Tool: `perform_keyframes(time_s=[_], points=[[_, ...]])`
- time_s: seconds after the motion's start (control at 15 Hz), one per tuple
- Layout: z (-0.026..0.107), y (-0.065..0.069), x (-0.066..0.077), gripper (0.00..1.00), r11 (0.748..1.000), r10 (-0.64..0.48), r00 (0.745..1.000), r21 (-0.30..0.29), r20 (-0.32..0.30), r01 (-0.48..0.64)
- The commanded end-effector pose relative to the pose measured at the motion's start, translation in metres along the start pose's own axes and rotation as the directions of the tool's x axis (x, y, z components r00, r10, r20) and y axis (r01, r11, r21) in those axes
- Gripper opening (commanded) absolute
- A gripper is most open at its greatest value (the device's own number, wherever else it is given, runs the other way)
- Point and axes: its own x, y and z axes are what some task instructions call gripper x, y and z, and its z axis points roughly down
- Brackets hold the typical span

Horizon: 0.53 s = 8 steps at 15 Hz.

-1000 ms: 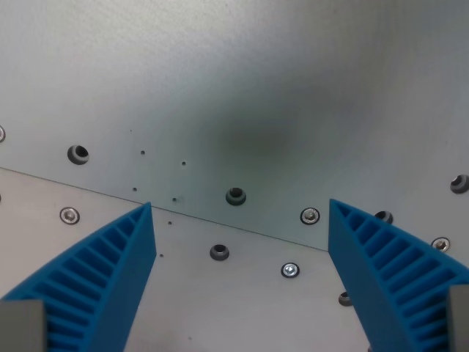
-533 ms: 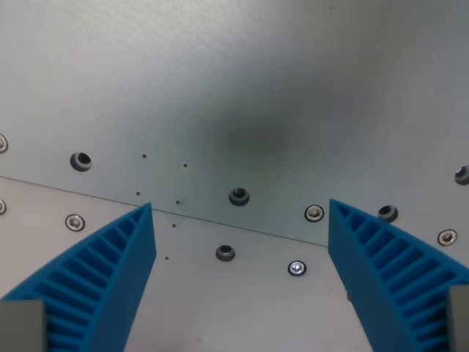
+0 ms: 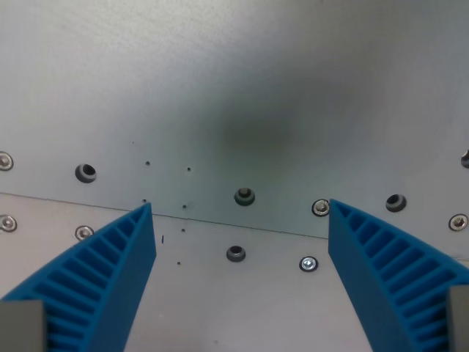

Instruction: Rotate around base negative z

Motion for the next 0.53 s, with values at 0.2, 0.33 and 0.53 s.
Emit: perform_keyframes(time_s=[0.2,0.33,0.53], points=[[-0.0027,0.0002,0.0001,1.00,0.984,0.177,0.984,0.005,-0.007,-0.177],[-0.0027,0.0002,0.0001,1.00,0.979,0.203,0.979,0.006,-0.007,-0.203],[-0.0027,0.0002,0.0001,1.00,0.970,0.242,0.970,0.007,-0.007,-0.242]])
